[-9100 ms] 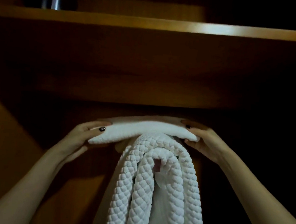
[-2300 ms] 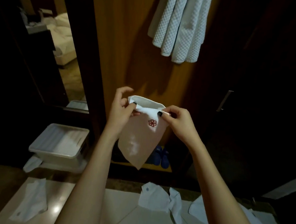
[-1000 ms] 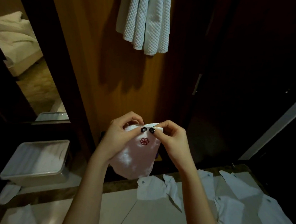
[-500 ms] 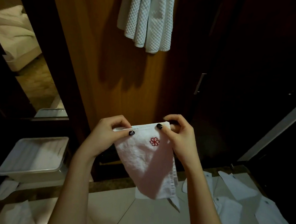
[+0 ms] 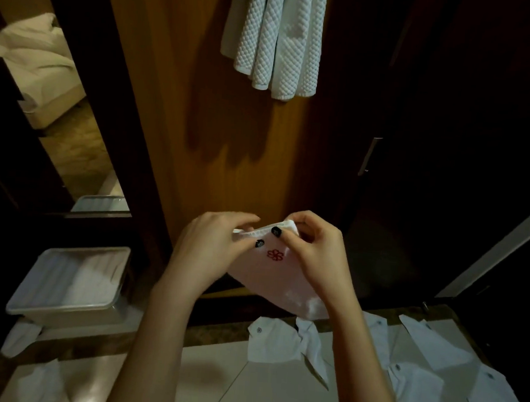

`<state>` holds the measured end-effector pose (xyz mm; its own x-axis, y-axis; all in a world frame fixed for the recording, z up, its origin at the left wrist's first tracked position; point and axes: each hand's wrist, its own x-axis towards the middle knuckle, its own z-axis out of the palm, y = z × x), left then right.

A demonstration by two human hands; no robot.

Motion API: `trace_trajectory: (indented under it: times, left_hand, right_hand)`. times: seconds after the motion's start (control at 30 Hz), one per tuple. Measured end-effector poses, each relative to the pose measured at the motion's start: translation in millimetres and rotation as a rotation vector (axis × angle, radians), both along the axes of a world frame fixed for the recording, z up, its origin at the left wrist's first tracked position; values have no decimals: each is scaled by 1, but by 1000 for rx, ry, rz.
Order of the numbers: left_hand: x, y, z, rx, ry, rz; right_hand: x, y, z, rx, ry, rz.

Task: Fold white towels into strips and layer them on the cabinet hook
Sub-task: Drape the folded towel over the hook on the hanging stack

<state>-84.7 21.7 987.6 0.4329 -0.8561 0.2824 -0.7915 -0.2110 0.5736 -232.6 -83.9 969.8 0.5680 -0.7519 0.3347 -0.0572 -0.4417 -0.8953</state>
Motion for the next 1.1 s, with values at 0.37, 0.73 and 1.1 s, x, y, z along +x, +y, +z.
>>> trace_trajectory:
  times: [0.37, 0.73, 1.1]
  left_hand:
    - [7, -24, -25, -33, 383, -150]
    - [8, -30, -28, 246, 435, -226]
    - [2, -27, -30, -10, 485, -268]
  right_hand:
    - [-17, -18, -5, 85, -4, 15]
    - [-36, -26, -8, 130, 82, 249]
    - [-39, -23, -12, 270, -104, 147]
